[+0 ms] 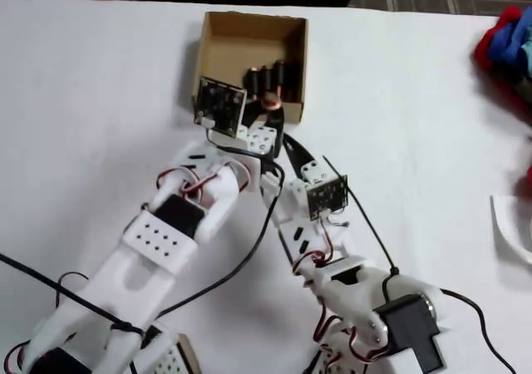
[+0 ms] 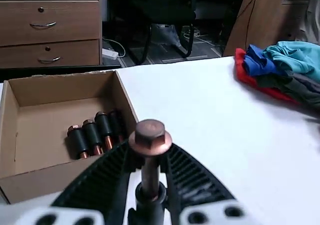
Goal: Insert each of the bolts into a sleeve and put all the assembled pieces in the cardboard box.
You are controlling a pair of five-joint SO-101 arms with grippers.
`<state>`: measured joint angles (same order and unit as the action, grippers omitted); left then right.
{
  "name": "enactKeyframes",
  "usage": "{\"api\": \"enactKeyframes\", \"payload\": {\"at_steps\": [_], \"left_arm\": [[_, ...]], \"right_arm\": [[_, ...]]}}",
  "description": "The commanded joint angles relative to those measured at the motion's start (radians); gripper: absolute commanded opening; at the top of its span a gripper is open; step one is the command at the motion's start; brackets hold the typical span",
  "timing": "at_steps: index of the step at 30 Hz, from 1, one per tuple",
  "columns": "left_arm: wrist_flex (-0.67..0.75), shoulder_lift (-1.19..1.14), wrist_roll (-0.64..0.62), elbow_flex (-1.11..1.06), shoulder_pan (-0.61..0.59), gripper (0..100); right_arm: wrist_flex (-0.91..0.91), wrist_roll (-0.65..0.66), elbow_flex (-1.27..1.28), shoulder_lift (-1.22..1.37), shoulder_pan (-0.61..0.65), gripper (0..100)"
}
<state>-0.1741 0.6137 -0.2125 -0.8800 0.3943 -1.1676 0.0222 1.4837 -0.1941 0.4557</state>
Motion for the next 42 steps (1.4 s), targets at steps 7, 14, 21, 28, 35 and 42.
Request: {"api": "enactKeyframes", "payload": {"at_steps": [7, 14, 21, 28, 35, 42], "left_arm": [[-0.104, 0.003, 0.009, -0.039, -0.003, 3], [-0.123, 0.011, 0.015, -0.024, -0.026, 5], [-0.221, 0.012, 0.107, 0.041, -0.037, 30], [-0.296, 0.012, 0.112, 0.168, -0.101, 30], [-0.494, 0.014, 0.109, 0.415, -0.264, 29], [-0.766, 0.014, 0.114, 0.470, -0.514, 29]], "right_arm": [[-0.001, -0.009, -0.021, -0.036, -0.008, 2.1], [0.024, -0.009, -0.021, -0.036, -0.008, 2.1], [0.051, -0.011, -0.026, -0.036, -0.007, 2.1], [0.054, -0.011, -0.028, -0.036, -0.008, 2.1], [0.154, -0.011, -0.135, -0.035, -0.027, 2.1], [0.954, -0.282, -0.605, -0.036, -0.090, 2.1]]}}
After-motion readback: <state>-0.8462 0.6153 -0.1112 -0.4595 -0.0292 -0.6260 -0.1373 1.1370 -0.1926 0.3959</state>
